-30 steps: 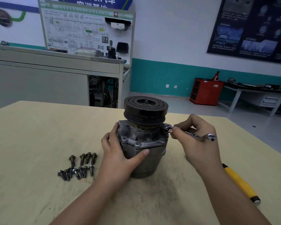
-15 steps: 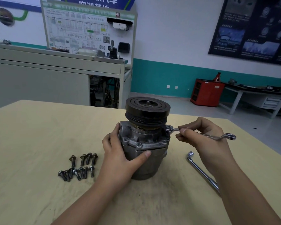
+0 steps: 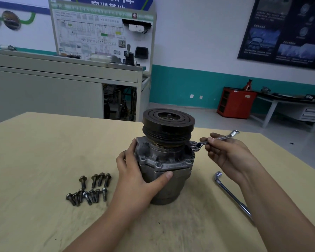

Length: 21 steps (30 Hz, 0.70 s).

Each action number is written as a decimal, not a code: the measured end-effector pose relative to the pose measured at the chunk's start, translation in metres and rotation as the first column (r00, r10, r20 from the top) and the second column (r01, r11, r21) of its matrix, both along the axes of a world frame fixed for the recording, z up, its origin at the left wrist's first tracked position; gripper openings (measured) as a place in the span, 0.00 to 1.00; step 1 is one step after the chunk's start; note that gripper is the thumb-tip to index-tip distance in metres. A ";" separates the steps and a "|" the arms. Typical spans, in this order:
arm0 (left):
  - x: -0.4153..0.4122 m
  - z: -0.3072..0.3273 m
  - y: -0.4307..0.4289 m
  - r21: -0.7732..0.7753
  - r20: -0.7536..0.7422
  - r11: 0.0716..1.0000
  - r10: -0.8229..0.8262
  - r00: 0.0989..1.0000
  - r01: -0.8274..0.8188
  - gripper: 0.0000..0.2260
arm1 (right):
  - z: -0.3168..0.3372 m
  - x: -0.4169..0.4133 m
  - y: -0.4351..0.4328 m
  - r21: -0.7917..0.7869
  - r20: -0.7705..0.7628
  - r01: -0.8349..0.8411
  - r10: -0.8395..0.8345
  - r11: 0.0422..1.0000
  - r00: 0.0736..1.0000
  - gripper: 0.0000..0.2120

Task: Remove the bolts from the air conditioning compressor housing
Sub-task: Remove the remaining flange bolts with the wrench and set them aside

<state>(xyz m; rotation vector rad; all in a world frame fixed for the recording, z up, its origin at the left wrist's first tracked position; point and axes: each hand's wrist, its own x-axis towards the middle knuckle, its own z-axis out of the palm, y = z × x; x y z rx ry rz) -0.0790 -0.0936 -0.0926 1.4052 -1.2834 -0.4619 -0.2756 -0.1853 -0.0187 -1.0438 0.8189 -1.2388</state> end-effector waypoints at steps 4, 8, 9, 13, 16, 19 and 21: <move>0.000 0.000 0.000 -0.008 -0.003 1.000 0.004 1.000 -0.004 0.52 | 0.003 0.016 -0.006 -0.011 -0.121 0.006 -0.007 1.000 0.993 0.06; -0.001 0.000 0.001 -0.010 -0.003 1.000 0.005 1.000 -0.005 0.52 | 0.009 0.030 -0.009 -0.027 -0.300 -0.066 0.055 0.997 0.952 0.08; -0.002 0.000 0.001 -0.013 -0.001 1.000 0.001 1.000 -0.001 0.51 | 0.010 0.031 -0.010 -0.030 -0.341 -0.083 0.068 0.996 0.938 0.08; -0.002 -0.001 0.000 -0.022 0.010 1.000 -0.011 1.000 0.012 0.49 | 0.019 0.033 -0.014 -0.050 -0.411 -0.110 0.080 0.993 0.908 0.10; -0.002 -0.003 -0.001 -0.027 0.009 1.000 -0.011 1.000 0.011 0.49 | 0.021 0.038 -0.017 -0.043 -0.392 -0.098 0.074 0.994 0.917 0.13; -0.002 -0.003 -0.002 -0.034 0.017 0.999 -0.006 1.000 0.006 0.49 | 0.020 0.040 -0.019 0.034 -0.137 -0.081 0.085 0.996 0.987 0.14; -0.002 -0.002 -0.001 -0.034 0.019 0.999 -0.006 1.000 0.006 0.49 | 0.021 0.036 -0.019 0.098 0.160 -0.108 0.091 0.989 0.983 0.13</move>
